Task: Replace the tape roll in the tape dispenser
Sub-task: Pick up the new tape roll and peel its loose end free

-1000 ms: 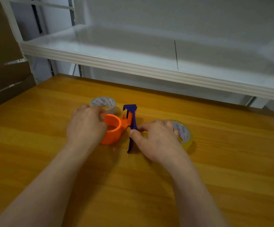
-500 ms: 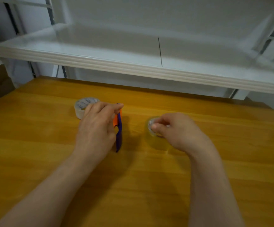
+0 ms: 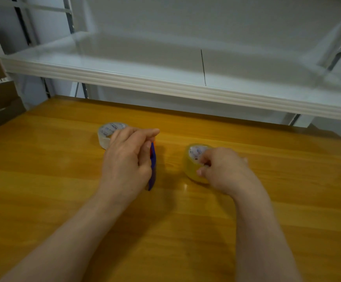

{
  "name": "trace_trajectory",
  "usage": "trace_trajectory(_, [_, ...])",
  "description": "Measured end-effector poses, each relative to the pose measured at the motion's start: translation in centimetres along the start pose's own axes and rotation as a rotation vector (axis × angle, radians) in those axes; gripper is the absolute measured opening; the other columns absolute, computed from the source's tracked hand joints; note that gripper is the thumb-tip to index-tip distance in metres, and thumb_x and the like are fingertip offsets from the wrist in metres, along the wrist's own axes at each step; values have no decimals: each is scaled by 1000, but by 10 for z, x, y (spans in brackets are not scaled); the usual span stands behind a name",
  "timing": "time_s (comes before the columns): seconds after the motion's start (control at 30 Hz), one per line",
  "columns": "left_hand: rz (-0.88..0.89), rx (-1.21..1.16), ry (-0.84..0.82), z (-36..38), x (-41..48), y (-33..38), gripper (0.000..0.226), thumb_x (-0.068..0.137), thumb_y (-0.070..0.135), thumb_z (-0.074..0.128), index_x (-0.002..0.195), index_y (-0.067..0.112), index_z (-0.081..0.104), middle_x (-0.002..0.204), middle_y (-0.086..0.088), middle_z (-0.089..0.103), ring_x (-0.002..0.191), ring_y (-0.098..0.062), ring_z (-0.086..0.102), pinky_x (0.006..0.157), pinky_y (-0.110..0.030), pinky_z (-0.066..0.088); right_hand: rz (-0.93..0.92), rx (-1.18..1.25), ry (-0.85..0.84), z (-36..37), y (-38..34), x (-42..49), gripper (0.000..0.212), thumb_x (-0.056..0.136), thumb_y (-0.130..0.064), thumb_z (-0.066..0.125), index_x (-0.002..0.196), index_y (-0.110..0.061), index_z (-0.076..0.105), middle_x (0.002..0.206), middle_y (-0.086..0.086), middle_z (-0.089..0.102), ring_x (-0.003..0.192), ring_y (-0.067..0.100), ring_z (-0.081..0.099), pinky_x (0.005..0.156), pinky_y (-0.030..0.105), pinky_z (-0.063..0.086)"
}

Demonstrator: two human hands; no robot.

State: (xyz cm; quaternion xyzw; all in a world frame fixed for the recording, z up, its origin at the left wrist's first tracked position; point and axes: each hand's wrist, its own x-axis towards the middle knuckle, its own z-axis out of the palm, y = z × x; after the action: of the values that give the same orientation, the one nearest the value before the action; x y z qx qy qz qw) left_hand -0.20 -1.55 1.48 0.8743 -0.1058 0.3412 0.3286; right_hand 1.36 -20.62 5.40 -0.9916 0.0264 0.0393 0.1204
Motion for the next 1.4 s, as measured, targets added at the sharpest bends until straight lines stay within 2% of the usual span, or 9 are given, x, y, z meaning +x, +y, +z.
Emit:
trace_trajectory(0.13, [-59, -119, 72, -1, 2, 2, 29, 97, 18, 54, 125, 22, 60, 101, 15, 57, 104, -14, 55, 85, -27, 45, -74, 623, 148, 4, 7, 8, 9, 96, -24, 68, 102, -22, 74, 96, -2, 73, 96, 21, 67, 84, 38, 48])
trace_trajectory(0.33, [-257, -593, 55, -12, 0, 17, 21, 99, 42, 48, 104, 28, 63, 88, 8, 68, 86, -13, 65, 67, -12, 51, -296, 1264, 67, 6, -16, -4, 12, 99, -14, 61, 102, -16, 72, 79, -13, 73, 59, -12, 61, 54, 7, 46])
trace_trajectory(0.5, [-258, -818, 5, -17, 4, 26, 35, 90, 41, 47, 92, 13, 68, 72, 14, 63, 67, 1, 58, 59, -9, 45, -545, 1293, 117, 7, -28, -11, 12, 97, -10, 60, 104, -13, 70, 71, -22, 71, 65, -10, 63, 59, 7, 47])
trace_trajectory(0.67, [-387, -1026, -52, -18, 5, 16, 22, 90, 42, 61, 84, 22, 69, 78, -10, 53, 67, -25, 42, 56, -34, 34, -667, 1178, 92, 10, -33, -14, 17, 93, -17, 65, 109, -18, 71, 100, -5, 78, 93, 7, 72, 79, 23, 56])
trace_trajectory(0.93, [-446, -1185, -95, -16, 7, 9, 16, 89, 31, 64, 96, 20, 72, 89, -27, 59, 77, -30, 49, 73, -45, 37, -659, 1131, 101, 15, -39, -14, 11, 99, -15, 63, 103, -21, 71, 91, -9, 73, 81, 2, 66, 68, 15, 51])
trace_trajectory(1.0, [-396, -1140, -114, -13, 6, 8, 21, 90, 29, 66, 105, 14, 69, 89, -30, 61, 77, -28, 55, 74, -39, 44, -652, 1142, 111, 16, -39, -13, 10, 100, -16, 62, 96, -20, 70, 80, -15, 68, 72, -4, 61, 62, 13, 48])
trace_trajectory(1.13, [-288, -1032, -132, -12, 3, 14, 16, 91, 23, 65, 106, 17, 66, 85, 9, 70, 73, -2, 63, 66, -20, 50, -583, 1229, 94, 18, -42, -11, 11, 96, -23, 61, 89, -16, 66, 81, -3, 68, 75, 8, 63, 65, 23, 51])
trace_trajectory(1.3, [-278, -1022, -147, -10, 1, 15, 39, 84, 17, 67, 122, 15, 58, 108, -14, 68, 97, -27, 66, 82, -31, 56, -555, 1259, 97, 22, -41, -7, 19, 92, -28, 56, 93, -12, 64, 98, 17, 71, 86, 32, 68, 68, 35, 54])
trace_trajectory(1.4, [-369, -1200, -111, -15, 6, 14, 40, 87, 23, 63, 121, 3, 56, 97, -18, 59, 75, -23, 58, 68, -26, 51, -597, 1243, 116, 20, -41, -9, 17, 91, -24, 56, 90, -10, 63, 87, 11, 69, 76, 21, 65, 66, 36, 52])
